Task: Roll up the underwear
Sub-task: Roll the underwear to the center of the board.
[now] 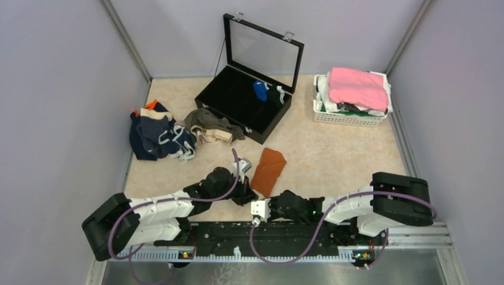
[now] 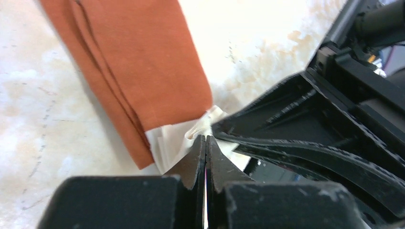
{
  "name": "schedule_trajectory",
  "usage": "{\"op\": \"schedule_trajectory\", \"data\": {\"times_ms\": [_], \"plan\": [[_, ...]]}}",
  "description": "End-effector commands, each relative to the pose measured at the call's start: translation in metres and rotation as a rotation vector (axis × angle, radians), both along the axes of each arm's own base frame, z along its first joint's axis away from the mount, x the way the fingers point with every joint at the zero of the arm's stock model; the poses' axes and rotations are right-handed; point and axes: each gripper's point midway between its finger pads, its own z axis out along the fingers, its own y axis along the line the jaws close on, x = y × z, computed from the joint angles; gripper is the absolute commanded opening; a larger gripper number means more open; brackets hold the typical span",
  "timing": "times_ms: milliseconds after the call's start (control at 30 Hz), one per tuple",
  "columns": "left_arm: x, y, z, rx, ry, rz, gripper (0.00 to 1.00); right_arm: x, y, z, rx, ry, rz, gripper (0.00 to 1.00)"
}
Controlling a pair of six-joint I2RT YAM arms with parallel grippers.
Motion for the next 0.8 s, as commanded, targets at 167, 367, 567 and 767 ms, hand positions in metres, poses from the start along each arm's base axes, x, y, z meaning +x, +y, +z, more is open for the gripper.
{"op": "schedule_trajectory", "data": {"times_ms": [167,367,567,767], "plan": [[0.036,0.000,0.001,0.040,-0.054,0.157,0.00,-0.011,0.004,0.008,0.067,0.043,0.018,0.00],[0.036,0.001,-0.014,0.078,-0.027,0.158,0.00,-0.013,0.003,0.009,0.087,0.065,0.007,0.00],[0.033,0.002,-0.024,0.101,-0.006,0.148,0.00,-0.013,-0.001,0.007,0.103,0.096,-0.020,0.00],[0.031,0.001,-0.024,0.104,-0.008,0.133,0.00,-0.016,-0.002,0.008,0.166,0.167,-0.053,0.00]]}}
